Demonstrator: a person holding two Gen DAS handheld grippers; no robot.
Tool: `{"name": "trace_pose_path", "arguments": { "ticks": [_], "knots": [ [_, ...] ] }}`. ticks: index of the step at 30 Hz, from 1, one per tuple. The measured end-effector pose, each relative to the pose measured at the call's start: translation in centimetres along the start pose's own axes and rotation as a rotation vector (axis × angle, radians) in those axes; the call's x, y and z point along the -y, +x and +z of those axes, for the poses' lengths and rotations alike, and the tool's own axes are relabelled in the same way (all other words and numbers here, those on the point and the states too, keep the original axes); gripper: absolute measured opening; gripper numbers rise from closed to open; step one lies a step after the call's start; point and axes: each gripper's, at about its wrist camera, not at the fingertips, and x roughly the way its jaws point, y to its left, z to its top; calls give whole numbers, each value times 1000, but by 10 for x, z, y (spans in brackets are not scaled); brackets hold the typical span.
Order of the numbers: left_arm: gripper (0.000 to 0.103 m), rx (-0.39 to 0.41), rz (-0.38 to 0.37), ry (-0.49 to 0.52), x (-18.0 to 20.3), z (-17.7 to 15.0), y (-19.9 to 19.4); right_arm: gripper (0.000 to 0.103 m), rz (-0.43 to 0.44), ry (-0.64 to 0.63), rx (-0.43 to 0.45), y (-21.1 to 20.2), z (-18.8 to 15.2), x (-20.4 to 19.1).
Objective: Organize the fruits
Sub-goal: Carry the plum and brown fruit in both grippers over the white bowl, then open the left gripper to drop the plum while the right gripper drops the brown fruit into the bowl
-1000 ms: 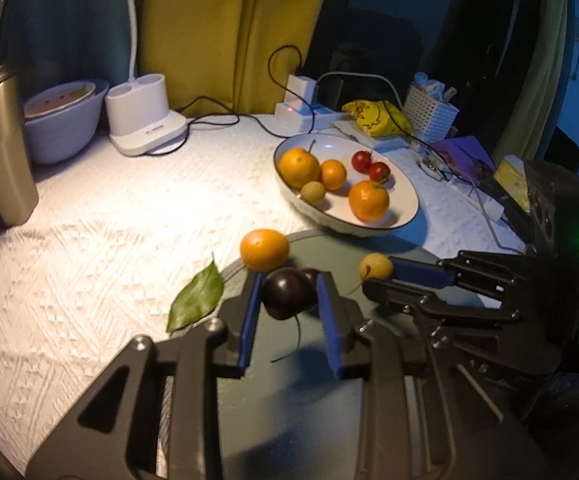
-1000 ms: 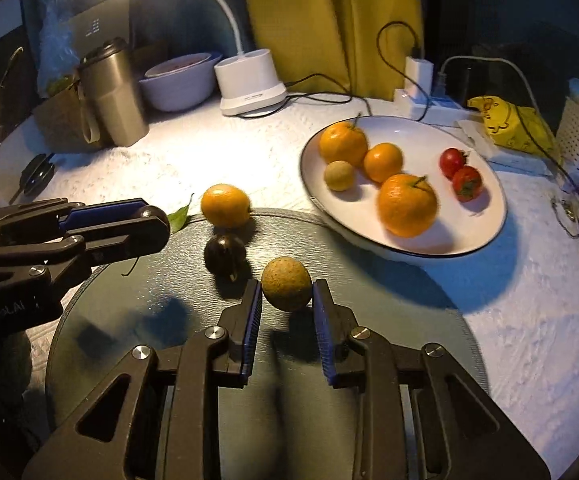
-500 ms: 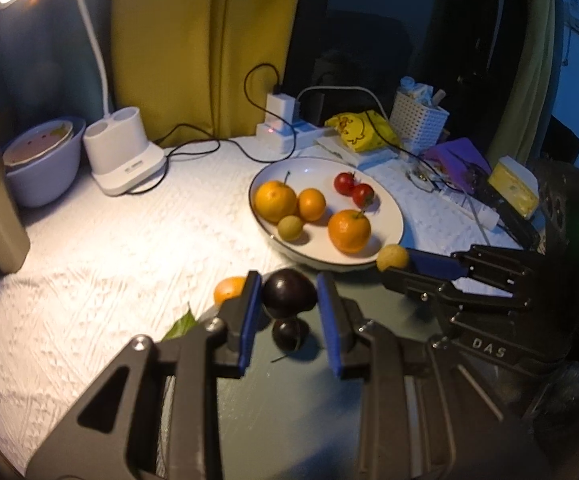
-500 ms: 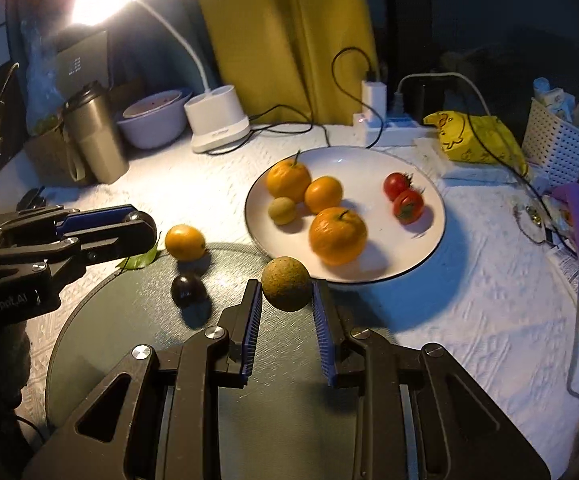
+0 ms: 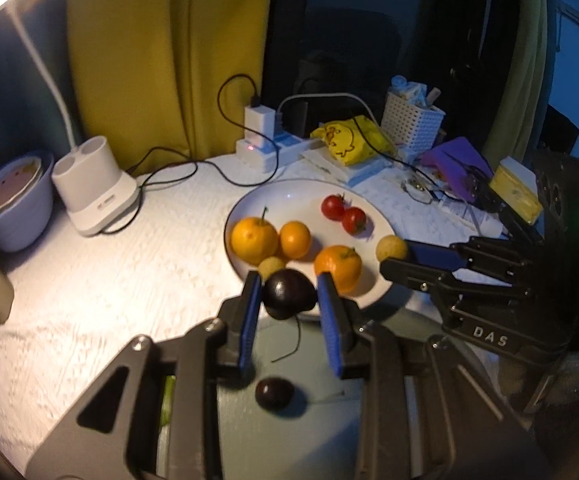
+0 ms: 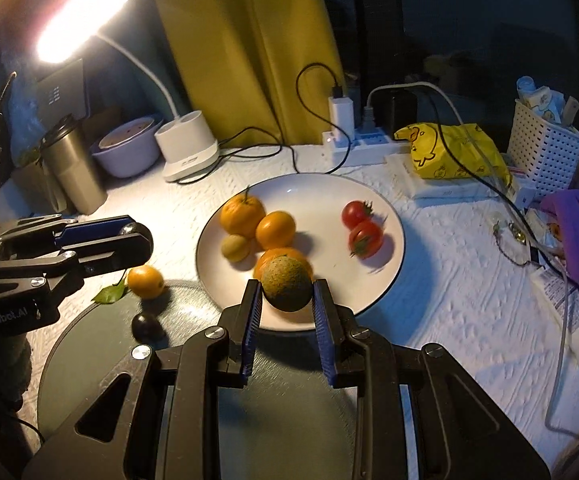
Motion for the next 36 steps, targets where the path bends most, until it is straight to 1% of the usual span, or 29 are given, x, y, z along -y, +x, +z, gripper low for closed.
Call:
{"name": "trace_pose_path", "arguments": {
  "ticks": [7, 19, 24, 30, 34, 36],
  "knots": [
    [30, 5, -12, 24, 4, 22, 20, 28, 6, 10, 8, 14, 16, 14],
    [30, -6, -27, 37, 1, 48, 56, 28, 16, 16, 15, 40, 38, 26],
    [30, -34, -32, 25, -3, 57, 76, 28, 17, 32, 10, 53, 42, 32],
    [30, -69, -40, -13, -11, 62, 98, 28, 23, 55, 1, 68, 45, 37],
    [30, -95, -19, -43, -20, 64, 110, 28, 22, 64, 1, 76, 50, 38],
    [31, -95, -17, -56, -24, 64, 113, 28, 10, 66, -4, 82, 51, 38]
  ]
}}
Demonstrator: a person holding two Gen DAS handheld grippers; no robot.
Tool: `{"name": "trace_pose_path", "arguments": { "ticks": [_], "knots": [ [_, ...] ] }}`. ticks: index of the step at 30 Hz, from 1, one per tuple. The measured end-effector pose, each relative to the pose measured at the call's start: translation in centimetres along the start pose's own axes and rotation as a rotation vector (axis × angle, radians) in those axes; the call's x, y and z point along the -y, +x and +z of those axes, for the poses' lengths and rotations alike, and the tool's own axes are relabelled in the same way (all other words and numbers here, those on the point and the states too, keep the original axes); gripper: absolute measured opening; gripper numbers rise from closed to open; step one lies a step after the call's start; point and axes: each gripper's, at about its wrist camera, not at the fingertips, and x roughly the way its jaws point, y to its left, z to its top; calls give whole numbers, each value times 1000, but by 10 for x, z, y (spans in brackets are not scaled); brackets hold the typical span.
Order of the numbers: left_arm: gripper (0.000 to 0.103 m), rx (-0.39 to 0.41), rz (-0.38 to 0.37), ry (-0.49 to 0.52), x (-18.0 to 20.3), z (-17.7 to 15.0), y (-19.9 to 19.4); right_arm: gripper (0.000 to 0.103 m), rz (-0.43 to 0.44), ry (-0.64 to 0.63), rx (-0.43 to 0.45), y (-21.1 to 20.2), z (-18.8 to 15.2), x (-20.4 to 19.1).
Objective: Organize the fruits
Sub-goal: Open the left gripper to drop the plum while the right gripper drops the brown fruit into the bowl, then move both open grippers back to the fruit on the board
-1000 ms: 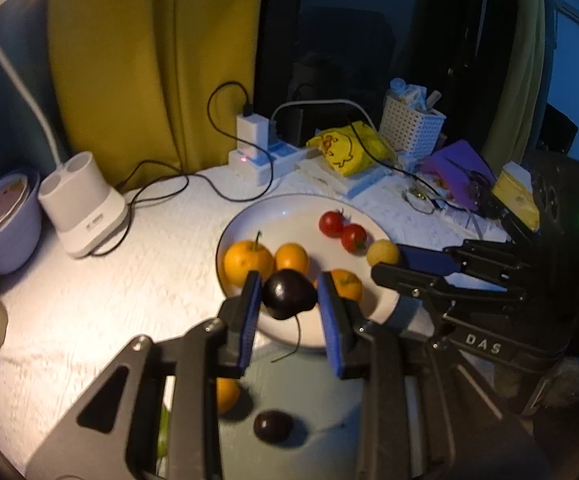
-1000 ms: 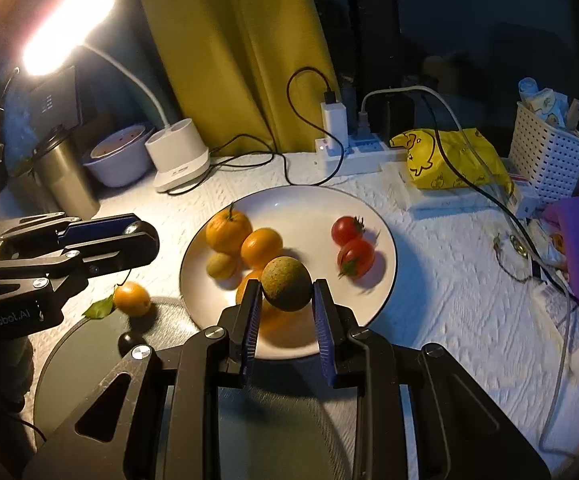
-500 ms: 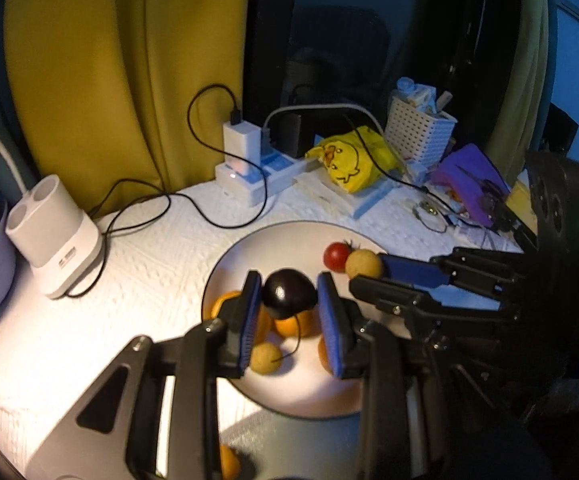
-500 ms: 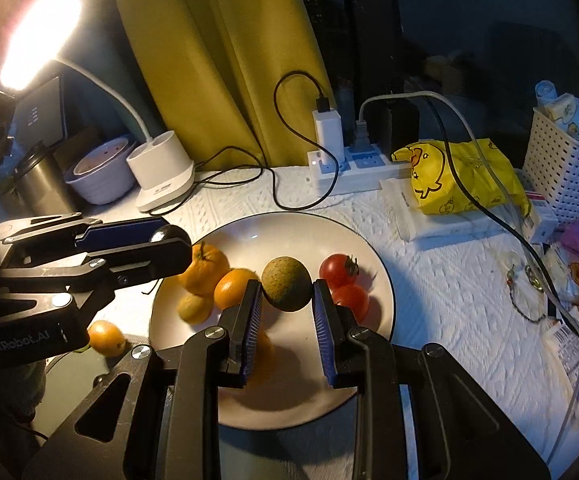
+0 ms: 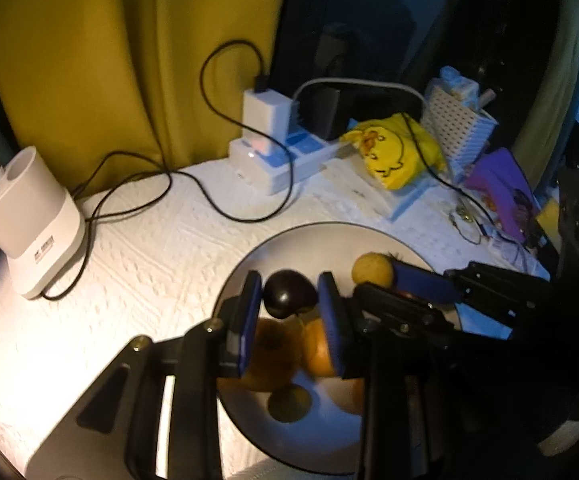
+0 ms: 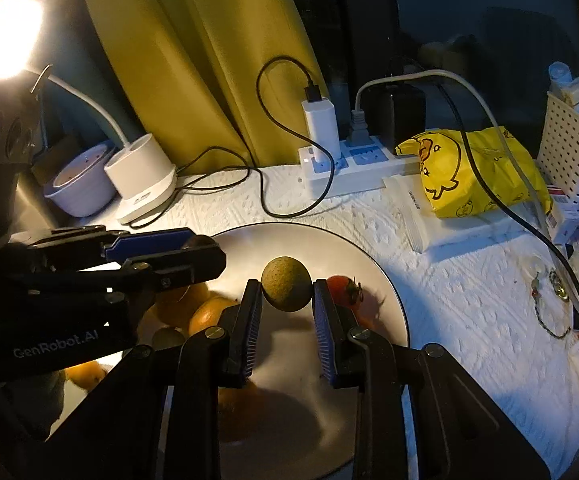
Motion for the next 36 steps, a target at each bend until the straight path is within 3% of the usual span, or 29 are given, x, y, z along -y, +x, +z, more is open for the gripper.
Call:
{"name": "trace_pose_path", "arguments": {
  "ticks": [5, 19, 36],
  "knots": [
    [45, 16, 4, -16, -5, -1, -3, 28, -20, -3, 1, 6, 0, -3],
    [45, 70, 25, -37, -14, -12, -50, 34, -56, -4, 30, -14, -1, -9],
    [45, 127, 41, -44, -19, -51, -111, 34, -27, -44, 55, -56, -19, -59]
  ]
}}
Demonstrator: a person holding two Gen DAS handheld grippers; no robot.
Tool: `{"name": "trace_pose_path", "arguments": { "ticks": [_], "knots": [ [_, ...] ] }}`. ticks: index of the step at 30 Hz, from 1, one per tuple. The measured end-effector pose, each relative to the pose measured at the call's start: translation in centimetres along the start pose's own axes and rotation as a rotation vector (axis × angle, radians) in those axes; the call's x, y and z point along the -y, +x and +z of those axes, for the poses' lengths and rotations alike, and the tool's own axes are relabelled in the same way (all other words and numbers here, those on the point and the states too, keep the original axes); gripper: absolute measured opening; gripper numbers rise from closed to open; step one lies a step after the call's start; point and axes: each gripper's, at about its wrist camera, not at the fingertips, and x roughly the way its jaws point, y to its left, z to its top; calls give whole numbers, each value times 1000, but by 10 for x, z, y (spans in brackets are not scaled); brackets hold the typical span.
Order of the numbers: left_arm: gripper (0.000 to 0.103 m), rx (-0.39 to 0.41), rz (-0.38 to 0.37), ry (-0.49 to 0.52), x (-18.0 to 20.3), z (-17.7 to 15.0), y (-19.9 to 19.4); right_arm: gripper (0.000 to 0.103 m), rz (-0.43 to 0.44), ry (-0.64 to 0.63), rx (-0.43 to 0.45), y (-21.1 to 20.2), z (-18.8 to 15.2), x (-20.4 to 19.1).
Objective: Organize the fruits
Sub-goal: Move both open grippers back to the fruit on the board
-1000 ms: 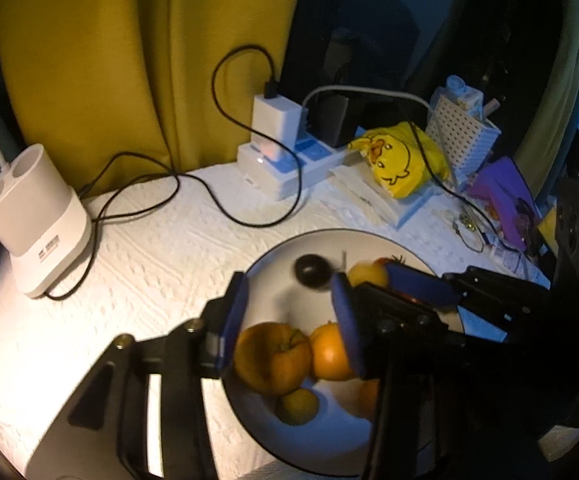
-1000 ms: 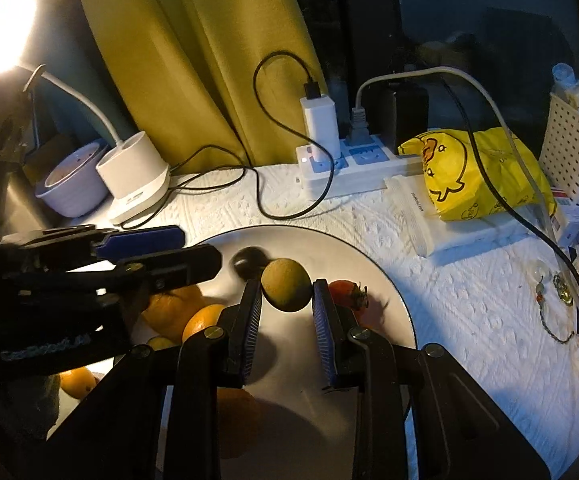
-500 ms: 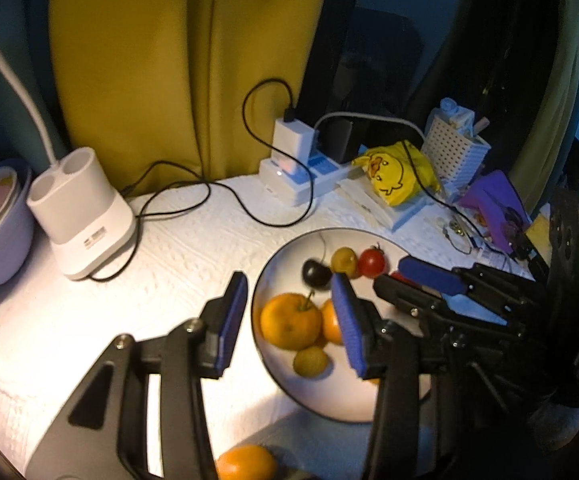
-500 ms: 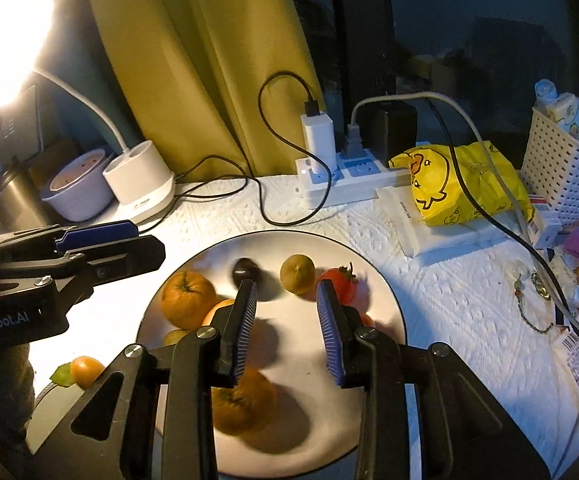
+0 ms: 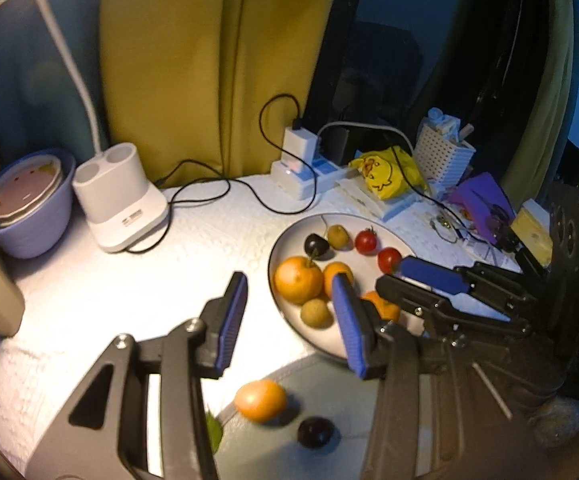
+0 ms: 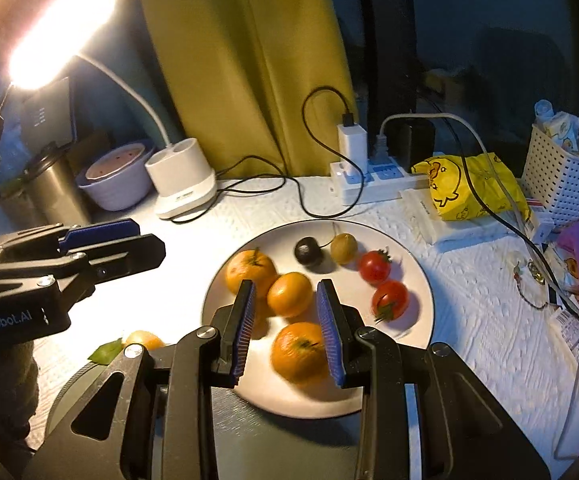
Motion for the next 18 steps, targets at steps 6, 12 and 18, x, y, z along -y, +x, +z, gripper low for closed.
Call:
{"name": "trace_pose_path", "arguments": {
  "ticks": [6, 12, 18],
  "knots": [
    [45, 15, 5, -7, -5, -14, -21, 34, 16, -30, 8, -14, -6, -21],
    [45, 25, 13, -19, -12, -31, -39, 34, 23, -51, 8, -26, -14, -37],
    [45, 21, 19, -38, -20, -52, -51, 34, 33, -72, 1, -34, -25, -53]
  ]
}}
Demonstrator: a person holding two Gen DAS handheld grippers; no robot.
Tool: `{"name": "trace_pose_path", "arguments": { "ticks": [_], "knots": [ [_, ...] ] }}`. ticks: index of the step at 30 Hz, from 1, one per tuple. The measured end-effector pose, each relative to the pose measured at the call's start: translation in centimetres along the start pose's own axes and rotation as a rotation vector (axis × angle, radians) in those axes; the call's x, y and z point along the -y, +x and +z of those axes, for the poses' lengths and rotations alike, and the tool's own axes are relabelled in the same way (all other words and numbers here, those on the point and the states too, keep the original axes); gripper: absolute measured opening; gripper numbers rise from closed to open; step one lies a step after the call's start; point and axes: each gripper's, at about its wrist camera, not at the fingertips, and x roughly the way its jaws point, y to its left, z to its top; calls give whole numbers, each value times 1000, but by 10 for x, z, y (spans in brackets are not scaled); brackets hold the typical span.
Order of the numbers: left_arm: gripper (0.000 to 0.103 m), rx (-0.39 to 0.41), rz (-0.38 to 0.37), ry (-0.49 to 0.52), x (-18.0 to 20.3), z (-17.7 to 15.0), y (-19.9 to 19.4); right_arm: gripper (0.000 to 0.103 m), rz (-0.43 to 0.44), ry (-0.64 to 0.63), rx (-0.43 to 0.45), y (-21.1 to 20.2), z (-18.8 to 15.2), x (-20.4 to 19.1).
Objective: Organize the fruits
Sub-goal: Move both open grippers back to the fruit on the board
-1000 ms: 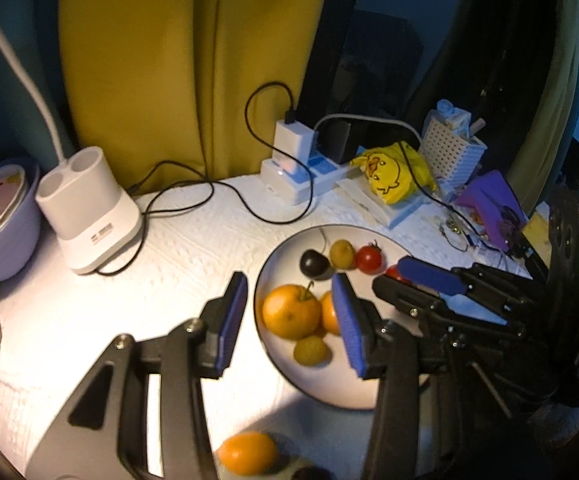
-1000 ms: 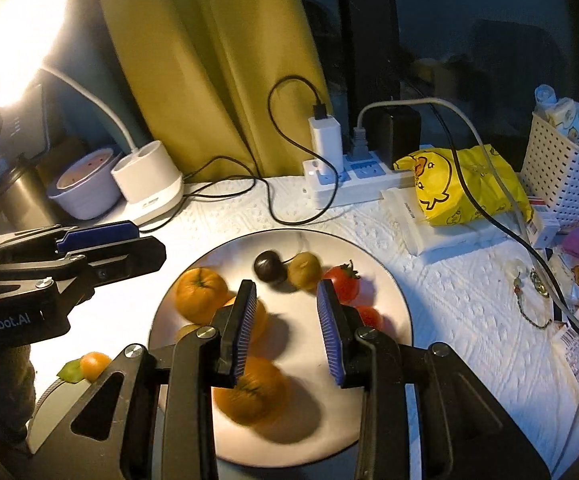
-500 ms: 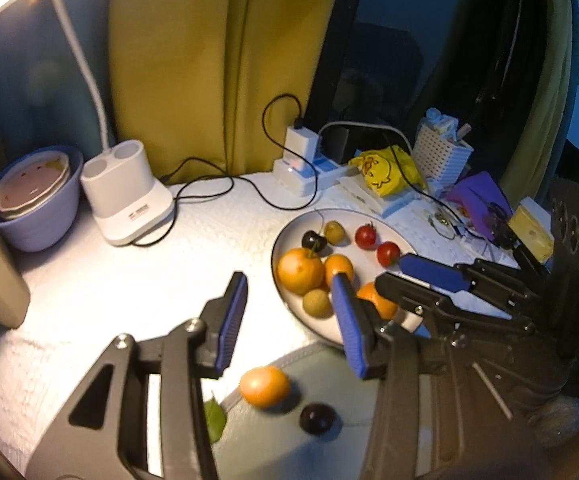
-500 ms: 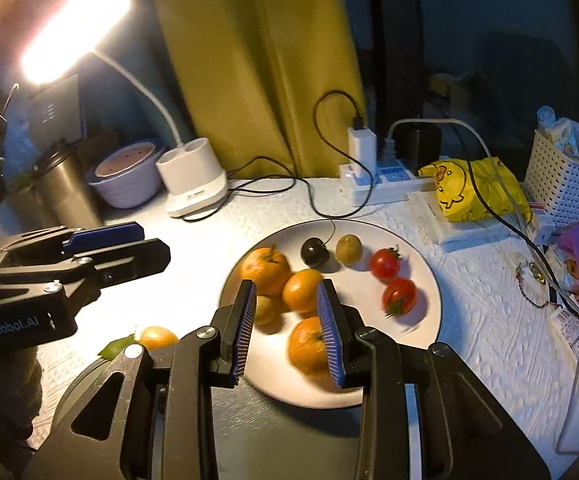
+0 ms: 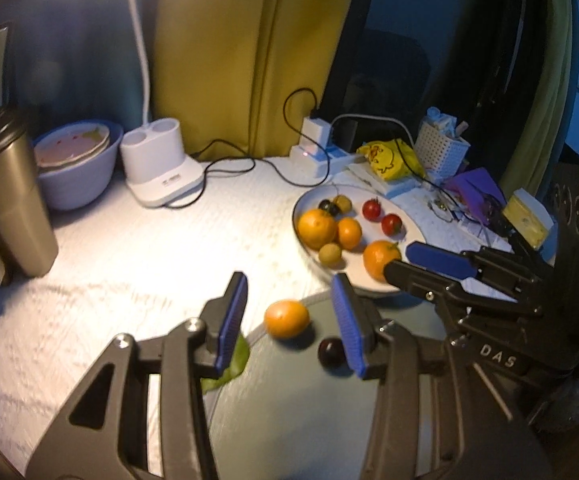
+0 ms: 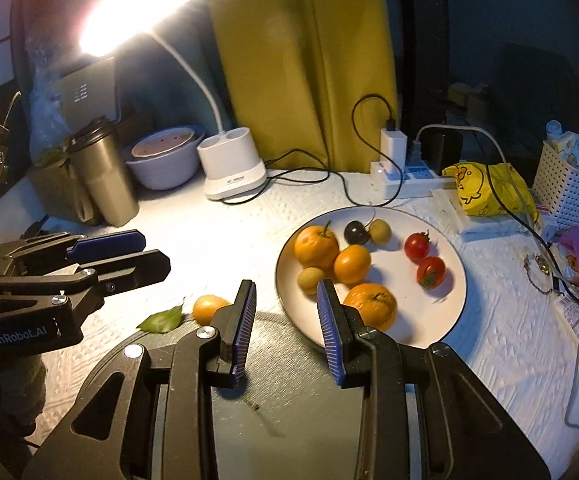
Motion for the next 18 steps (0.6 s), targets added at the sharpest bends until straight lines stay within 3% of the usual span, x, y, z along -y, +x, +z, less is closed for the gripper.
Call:
{"name": "trace_pose_path", "arguments": {
  "ticks": [18],
  "knots": [
    [45, -13, 4, -82, -30, -48, -13, 38, 41, -46, -107, 22, -33, -42]
  ]
}}
